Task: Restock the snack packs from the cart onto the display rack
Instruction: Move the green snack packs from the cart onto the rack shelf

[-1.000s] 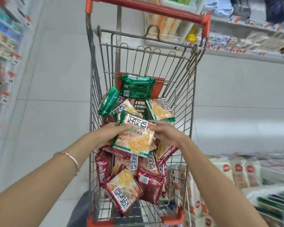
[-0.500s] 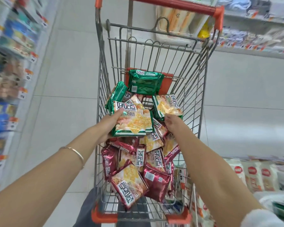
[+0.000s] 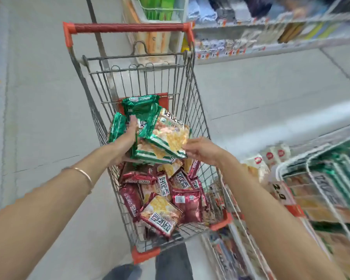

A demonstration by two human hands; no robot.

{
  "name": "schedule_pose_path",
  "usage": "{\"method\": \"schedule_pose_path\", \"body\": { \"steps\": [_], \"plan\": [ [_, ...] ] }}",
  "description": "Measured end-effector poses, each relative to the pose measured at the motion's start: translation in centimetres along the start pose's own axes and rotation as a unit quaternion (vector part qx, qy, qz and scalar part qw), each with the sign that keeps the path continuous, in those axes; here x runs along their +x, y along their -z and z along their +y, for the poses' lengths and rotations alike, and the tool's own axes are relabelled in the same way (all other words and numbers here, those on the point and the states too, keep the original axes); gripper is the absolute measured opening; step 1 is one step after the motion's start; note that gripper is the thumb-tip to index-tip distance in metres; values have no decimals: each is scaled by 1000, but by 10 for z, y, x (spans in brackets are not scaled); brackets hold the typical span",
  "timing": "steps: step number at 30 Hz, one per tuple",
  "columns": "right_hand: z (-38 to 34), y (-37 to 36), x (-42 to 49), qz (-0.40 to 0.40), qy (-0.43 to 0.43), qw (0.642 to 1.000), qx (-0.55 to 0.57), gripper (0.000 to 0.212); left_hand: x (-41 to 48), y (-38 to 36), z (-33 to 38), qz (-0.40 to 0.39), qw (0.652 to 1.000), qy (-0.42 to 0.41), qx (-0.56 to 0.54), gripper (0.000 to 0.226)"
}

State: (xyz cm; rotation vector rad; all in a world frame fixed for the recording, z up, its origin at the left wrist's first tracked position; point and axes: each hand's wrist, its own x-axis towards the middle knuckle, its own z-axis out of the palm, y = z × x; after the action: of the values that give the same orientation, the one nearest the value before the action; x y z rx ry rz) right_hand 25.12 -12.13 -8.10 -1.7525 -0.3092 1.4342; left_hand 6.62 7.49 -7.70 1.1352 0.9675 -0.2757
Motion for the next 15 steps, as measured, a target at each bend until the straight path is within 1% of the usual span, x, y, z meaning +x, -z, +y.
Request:
{"method": "schedule_pose_path", "body": {
  "steps": [3,4,5,6,7,8,9,10,11,13,14,15],
  "plan": [
    [14,-6,-41,30,30,998,42,42,-28,-19,17,-101,990,-35,92,124],
    [20,-8,-56,50,36,996,60,38,-39,-27,20,-131,981,-53,130,113],
    [26,-11,-71,76,46,993,75,36,-47,-33,22,-143,971,-86,174,96],
    [29,-13,-87,101,60,989,85,34,-52,-39,24,-155,963,-106,194,79],
    [33,-15,-102,122,76,985,94,34,-58,-48,24,-187,959,-100,186,75],
    [37,-15,-118,142,89,980,106,37,-62,-56,24,-238,958,-73,142,83],
    [41,-15,-135,159,92,975,122,46,-67,-69,26,-274,953,-55,114,97],
    [44,-13,-151,167,90,971,145,58,-68,-82,28,-299,947,-51,110,106],
    [46,-11,-168,167,87,968,168,66,-71,-98,32,-325,937,-52,113,108],
    [50,-2,-199,185,89,960,189,76,-77,-133,39,-369,922,-45,112,99],
    [54,5,-215,207,94,953,198,82,-83,-154,43,-380,916,-44,117,95],
    [59,12,-232,238,101,941,217,81,-91,-176,47,-389,911,-53,127,91]
  ]
}}
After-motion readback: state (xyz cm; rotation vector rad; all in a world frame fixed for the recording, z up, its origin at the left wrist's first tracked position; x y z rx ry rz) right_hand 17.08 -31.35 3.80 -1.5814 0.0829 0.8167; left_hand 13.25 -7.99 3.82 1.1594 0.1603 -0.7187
